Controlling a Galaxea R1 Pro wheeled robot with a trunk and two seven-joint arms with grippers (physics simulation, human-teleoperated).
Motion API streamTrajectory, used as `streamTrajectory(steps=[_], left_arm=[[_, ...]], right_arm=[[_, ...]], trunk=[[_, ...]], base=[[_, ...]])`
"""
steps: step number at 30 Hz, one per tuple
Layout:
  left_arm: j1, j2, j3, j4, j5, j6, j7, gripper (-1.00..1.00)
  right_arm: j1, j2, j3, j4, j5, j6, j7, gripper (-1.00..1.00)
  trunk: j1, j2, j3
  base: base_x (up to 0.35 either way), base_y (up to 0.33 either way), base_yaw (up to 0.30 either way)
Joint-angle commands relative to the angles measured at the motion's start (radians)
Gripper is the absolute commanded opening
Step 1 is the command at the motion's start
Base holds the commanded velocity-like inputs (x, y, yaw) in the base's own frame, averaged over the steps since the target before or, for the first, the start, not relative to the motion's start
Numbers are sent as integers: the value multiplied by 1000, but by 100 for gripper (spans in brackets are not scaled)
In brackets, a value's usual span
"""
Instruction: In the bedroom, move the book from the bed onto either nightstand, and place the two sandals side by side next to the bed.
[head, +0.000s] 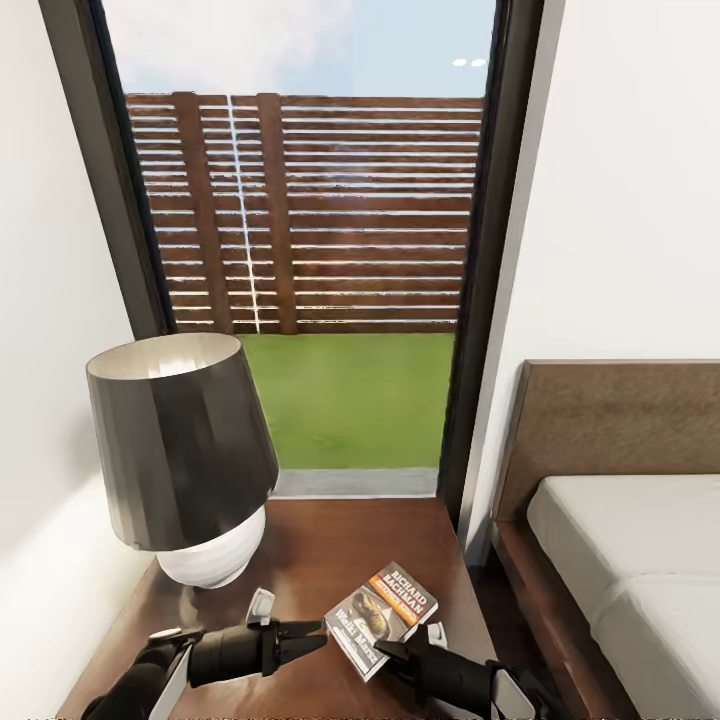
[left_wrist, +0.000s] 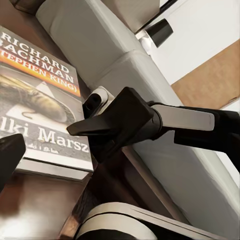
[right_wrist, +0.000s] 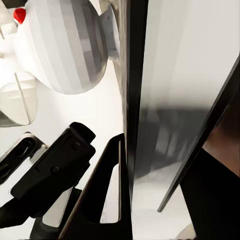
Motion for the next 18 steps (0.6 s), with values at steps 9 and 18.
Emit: streamTrajectory(steps=[9,18], left_arm=[[0,0,1,0,2,11,-3,100],[-1,-1,0,0,2,11,-3,100]], right_arm=[[1,1,5,2,20,-4,-16,-100],[1,1,5,2,20,-4,-16,-100]], trunk=[[0,0,-1],[-8,14,9]], base=[[0,0,0],[0,0,0]])
